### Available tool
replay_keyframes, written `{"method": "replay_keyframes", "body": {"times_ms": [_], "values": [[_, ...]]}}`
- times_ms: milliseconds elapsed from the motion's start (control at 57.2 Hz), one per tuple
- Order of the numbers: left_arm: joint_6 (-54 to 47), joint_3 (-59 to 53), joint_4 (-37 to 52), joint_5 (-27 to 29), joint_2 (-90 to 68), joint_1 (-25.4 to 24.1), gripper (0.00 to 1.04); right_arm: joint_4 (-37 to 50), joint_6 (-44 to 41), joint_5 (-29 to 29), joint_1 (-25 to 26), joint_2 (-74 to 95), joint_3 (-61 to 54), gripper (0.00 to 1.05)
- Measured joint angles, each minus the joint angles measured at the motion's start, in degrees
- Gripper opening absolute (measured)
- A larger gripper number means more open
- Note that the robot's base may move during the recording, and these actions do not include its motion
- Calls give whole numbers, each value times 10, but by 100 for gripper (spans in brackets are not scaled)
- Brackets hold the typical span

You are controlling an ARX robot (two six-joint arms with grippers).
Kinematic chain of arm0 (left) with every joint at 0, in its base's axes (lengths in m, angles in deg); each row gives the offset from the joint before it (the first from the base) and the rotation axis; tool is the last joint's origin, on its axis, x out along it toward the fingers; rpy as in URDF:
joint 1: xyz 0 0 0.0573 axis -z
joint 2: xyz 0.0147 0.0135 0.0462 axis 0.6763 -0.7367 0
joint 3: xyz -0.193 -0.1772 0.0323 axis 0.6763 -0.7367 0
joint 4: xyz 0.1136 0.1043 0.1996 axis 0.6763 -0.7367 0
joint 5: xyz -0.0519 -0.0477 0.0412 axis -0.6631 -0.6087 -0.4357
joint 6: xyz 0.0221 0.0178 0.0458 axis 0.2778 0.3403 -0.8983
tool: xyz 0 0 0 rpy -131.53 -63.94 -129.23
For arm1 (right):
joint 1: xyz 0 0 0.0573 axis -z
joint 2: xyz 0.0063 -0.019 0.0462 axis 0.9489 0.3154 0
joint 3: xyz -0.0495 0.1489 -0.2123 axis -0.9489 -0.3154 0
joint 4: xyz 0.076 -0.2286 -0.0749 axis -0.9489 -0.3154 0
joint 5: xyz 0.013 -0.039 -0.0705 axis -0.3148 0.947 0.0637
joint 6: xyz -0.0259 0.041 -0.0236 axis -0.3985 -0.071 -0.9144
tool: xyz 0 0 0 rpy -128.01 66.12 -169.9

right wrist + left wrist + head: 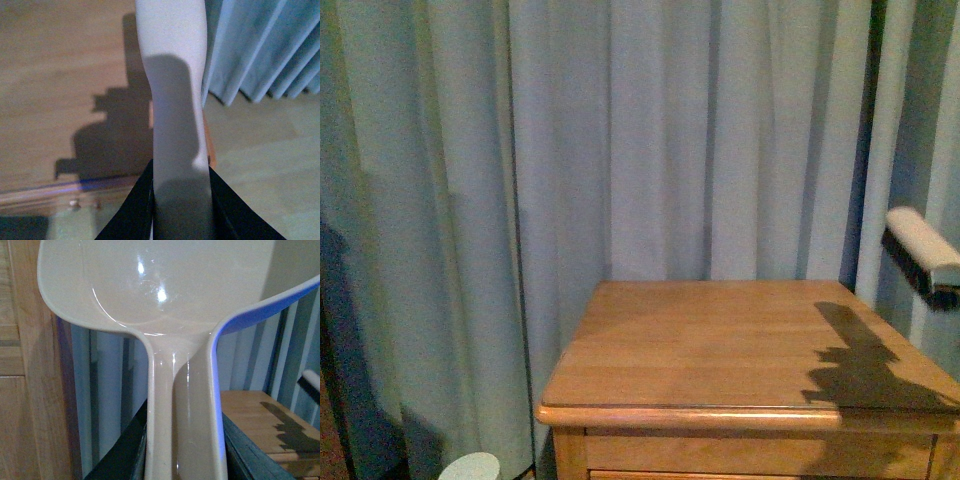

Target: Clean up trash

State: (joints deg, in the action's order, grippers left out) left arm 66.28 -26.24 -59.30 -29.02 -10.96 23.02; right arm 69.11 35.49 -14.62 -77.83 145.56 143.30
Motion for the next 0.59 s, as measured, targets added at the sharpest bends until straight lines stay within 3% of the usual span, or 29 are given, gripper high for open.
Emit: {"method": "replay_keyframes", "body": {"times_ms": [175, 332, 594], "values": [[0, 0, 0, 0, 0, 0, 27, 62, -54, 52, -27, -162, -99, 21], [0, 0, 0, 0, 0, 0, 27, 48, -75, 77, -50, -294, -175, 21], [0, 0, 0, 0, 0, 0, 27, 5, -94, 166, -90, -482, -237, 21]]}}
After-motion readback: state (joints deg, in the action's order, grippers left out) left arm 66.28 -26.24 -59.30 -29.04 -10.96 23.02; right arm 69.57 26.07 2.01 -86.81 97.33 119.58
